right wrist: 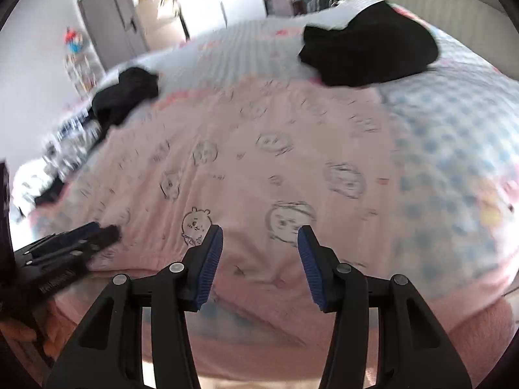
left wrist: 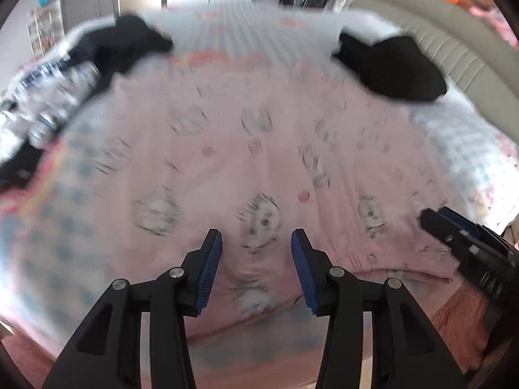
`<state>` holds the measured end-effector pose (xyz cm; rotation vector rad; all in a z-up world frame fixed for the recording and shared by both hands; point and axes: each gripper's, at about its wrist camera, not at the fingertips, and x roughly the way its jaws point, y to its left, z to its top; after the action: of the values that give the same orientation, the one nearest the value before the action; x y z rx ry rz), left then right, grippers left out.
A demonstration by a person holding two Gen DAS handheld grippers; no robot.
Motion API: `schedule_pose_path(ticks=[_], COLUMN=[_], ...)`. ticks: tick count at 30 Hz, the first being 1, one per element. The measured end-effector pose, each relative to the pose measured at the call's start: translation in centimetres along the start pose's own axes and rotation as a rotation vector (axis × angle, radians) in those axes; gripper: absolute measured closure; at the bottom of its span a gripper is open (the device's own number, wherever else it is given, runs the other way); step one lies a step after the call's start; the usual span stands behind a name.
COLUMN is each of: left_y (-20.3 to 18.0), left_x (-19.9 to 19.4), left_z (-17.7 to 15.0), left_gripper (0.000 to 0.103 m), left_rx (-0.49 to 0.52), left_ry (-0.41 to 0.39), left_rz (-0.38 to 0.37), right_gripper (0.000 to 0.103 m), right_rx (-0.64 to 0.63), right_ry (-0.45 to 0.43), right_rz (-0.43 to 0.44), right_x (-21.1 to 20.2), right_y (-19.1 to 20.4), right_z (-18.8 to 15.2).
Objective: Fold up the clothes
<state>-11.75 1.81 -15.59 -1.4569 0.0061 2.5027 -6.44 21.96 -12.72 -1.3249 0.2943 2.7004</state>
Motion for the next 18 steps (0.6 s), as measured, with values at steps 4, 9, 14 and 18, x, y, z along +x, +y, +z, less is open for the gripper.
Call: schedule_pose_path(ticks=[4, 9, 14, 18], left_y=[0.7, 2.2, 5.6, 8.0], left_x=[0.2, -1.4, -6.4, -5.3], left_z=[-1.7, -2.9, -3.2, -2.7], left_gripper=[0.054, 0.055, 0.055, 0.055], left_rx=[-0.026, -0.005, -0.137, -0.187], left_ry=[0.006, 0.002, -0.201, -0.148], left_rz=[-0.01, -0.072, -0.214, -0.084], right_gripper=[0.055, 0.055, 0.055, 0.053], right_rx=[-0.001, 0.015, 0.068, 0.255], right_ry=[0.066, 0.009, -0.032, -0.17], right_rz=[-0.044, -0.003, -0.051, -0.142], right_x=[3.3, 0.7, -2.2, -5.2], right_y=[-0.6, -2.6, -4.6, -8.3], right_z=[-1.4, -4.3, -5.1, -5.6])
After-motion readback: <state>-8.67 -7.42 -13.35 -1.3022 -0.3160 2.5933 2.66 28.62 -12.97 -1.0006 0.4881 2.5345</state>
